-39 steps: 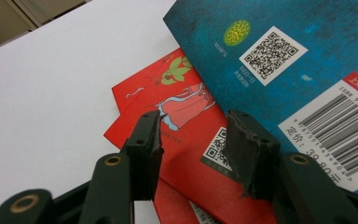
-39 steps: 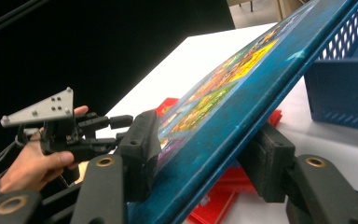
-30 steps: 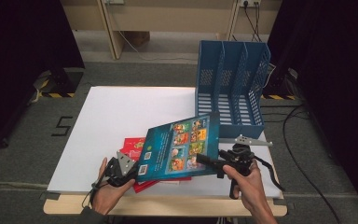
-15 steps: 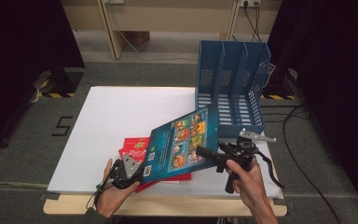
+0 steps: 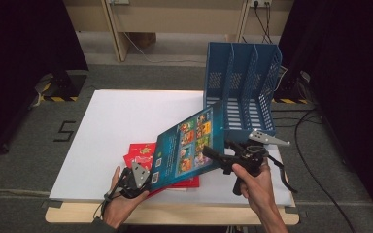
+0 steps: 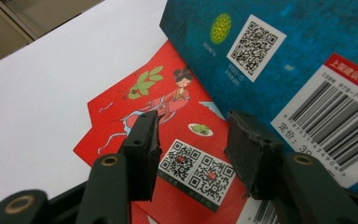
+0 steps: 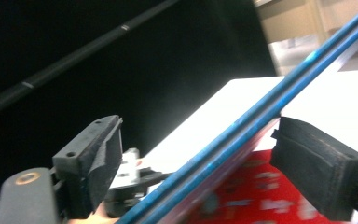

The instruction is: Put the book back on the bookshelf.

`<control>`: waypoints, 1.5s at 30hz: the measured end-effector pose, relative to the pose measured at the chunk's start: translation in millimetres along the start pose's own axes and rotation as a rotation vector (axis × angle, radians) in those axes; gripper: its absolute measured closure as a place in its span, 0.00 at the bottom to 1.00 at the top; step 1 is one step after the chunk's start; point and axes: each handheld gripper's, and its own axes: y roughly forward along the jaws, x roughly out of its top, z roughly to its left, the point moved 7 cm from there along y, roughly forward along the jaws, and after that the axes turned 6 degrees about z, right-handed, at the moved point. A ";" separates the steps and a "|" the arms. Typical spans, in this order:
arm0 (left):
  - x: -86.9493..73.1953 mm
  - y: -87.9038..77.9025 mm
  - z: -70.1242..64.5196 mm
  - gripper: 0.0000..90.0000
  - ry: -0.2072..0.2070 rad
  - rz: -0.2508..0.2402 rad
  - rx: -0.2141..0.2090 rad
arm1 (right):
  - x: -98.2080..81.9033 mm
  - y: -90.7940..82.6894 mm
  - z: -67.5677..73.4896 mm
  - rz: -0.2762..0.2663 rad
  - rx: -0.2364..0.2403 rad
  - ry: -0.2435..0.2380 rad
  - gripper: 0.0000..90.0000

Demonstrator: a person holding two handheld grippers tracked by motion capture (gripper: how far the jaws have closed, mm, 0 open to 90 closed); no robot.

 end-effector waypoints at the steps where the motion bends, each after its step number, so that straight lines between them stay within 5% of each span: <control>1: 0.8 -0.2 -2.4 0.59 0.005 -0.005 -0.002 | 6.1 -2.8 -3.2 -0.017 -0.049 -0.011 0.31; 5: 1.8 0.2 -4.5 0.59 0.002 -0.006 -0.010 | 12.3 -4.3 -8.7 -0.028 -0.093 0.001 0.43; 7: 3.1 0.3 -7.4 0.56 -0.002 -0.013 -0.021 | 11.7 1.8 -15.5 0.014 -0.208 -0.024 0.39; 8: 4.2 0.3 -10.4 0.56 -0.009 -0.020 -0.041 | 11.7 1.8 -15.5 0.014 -0.208 -0.024 0.39; 9: 7.1 -0.4 -17.5 0.47 -0.007 -0.029 -0.075 | 0.9 17.7 -20.4 0.063 -0.258 -0.035 0.40; 10: 7.1 -0.4 -17.5 0.45 -0.007 -0.029 -0.075 | 0.9 17.7 -20.4 0.063 -0.258 -0.035 0.40; 11: 8.1 -0.8 -20.7 0.44 0.004 -0.033 -0.079 | -3.6 27.4 -21.3 0.022 -0.248 -0.035 0.54; 13: 8.9 -0.7 -22.1 0.43 0.027 -0.037 -0.061 | -3.6 31.7 -19.4 -0.008 -0.226 -0.067 0.63; 17: 8.4 1.1 -18.5 0.36 -0.001 -0.037 -0.078 | -0.8 34.2 -13.3 -0.017 -0.216 -0.129 0.66; 21: 8.7 2.1 -18.2 0.27 -0.012 -0.042 -0.088 | 1.7 36.3 -10.2 -0.031 -0.245 -0.192 0.69; 23: 9.1 2.9 -19.7 0.21 -0.018 -0.048 -0.112 | 8.1 34.5 -16.7 -0.051 -0.317 -0.269 0.76; 25: 9.3 3.7 -18.7 0.20 -0.015 -0.055 -0.114 | 10.5 33.9 -19.4 -0.062 -0.327 -0.287 0.78; 27: 9.4 5.4 -15.8 0.19 -0.018 -0.058 -0.112 | 18.8 31.7 -19.2 -0.095 -0.254 -0.283 0.82; 36: 6.0 8.7 12.3 0.19 -0.085 -0.058 -0.081 | 38.6 28.6 -9.9 -0.143 -0.233 -0.358 0.86; 38: 3.9 7.9 22.1 0.19 -0.106 -0.054 -0.081 | 44.4 25.4 -8.1 -0.160 -0.248 -0.400 0.88; 45: -12.0 11.3 68.8 0.19 -0.205 -0.023 -0.039 | 44.7 17.0 -6.7 -0.172 -0.220 -0.428 0.90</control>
